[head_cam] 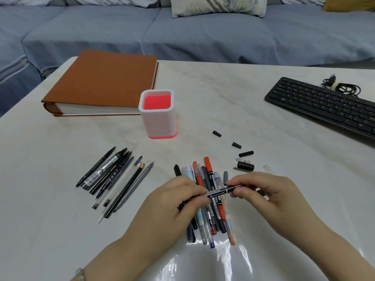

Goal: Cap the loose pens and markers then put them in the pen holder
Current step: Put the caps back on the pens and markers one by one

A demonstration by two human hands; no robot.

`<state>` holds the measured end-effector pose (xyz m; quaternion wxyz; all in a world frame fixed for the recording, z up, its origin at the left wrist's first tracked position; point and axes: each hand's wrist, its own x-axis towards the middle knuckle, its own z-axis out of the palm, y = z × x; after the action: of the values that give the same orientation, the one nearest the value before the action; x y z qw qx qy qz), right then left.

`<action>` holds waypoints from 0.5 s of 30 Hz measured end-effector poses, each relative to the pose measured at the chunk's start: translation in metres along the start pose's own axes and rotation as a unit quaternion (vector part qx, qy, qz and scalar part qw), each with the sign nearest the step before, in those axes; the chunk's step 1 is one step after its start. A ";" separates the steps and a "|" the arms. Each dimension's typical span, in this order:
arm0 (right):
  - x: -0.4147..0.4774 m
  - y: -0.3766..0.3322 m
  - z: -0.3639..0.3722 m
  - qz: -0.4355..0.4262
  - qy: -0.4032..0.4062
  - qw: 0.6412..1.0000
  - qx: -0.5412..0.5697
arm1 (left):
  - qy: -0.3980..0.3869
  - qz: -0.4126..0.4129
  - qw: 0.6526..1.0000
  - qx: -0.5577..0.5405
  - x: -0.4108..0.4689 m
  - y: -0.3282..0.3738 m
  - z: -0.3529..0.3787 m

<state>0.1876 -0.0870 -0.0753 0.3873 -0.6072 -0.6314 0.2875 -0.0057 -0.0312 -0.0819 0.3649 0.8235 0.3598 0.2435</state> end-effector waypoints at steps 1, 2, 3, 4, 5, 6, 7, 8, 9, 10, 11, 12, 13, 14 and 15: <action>0.000 0.001 0.000 -0.013 0.002 1.000 -0.005 | -0.001 -0.011 1.000 -0.013 0.001 0.002 0.000; -0.001 0.001 0.000 -0.027 0.006 1.000 -0.007 | -0.004 -0.035 0.998 -0.048 0.002 0.002 -0.001; -0.001 0.002 0.000 -0.040 0.008 0.999 -0.009 | -0.014 -0.080 0.991 -0.102 0.004 0.003 -0.002; 0.000 0.003 0.000 -0.049 0.004 0.999 -0.015 | -0.036 -0.137 0.974 -0.177 0.005 0.005 -0.003; 0.000 0.003 0.000 -0.054 -0.006 0.998 -0.024 | -0.063 -0.197 0.949 -0.238 0.006 0.006 -0.003; 0.001 0.004 0.000 -0.055 -0.021 0.998 -0.035 | -0.076 -0.231 0.933 -0.265 0.006 0.006 -0.003; 0.002 0.005 0.000 -0.050 -0.038 0.997 -0.048 | -0.076 -0.237 0.935 -0.254 0.005 0.004 -0.002; 0.002 0.007 0.001 -0.040 -0.059 0.996 -0.063 | -0.066 -0.218 0.950 -0.214 0.004 0.002 0.000; 0.002 0.009 0.002 -0.033 -0.084 0.993 -0.081 | -0.052 -0.178 0.970 -0.156 0.004 -0.001 0.002; 0.001 0.011 0.004 -0.032 -0.110 0.988 -0.102 | -0.049 -0.134 0.986 -0.089 0.003 -0.004 0.003; 0.000 0.014 0.006 -0.033 -0.130 0.984 -0.118 | -0.062 -0.099 0.993 -0.027 0.003 -0.007 0.004; -0.001 0.015 0.007 -0.031 -0.135 0.983 -0.124 | -0.076 -0.067 0.995 0.024 0.003 -0.010 0.005; -0.002 0.016 0.006 -0.021 -0.130 0.984 -0.117 | -0.086 -0.047 0.994 0.051 0.003 -0.012 0.007; -0.003 0.016 0.005 -0.010 -0.119 0.987 -0.104 | -0.087 -0.039 0.993 0.064 0.003 -0.012 0.007; -0.003 0.017 0.003 -0.001 -0.109 0.989 -0.095 | -0.080 -0.034 0.994 0.067 0.003 -0.012 0.008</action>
<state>0.1938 -0.0884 -0.0913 0.2570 -0.6057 -0.6948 0.2904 -0.0034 -0.0263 -0.0954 0.3448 0.8502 0.3726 0.1396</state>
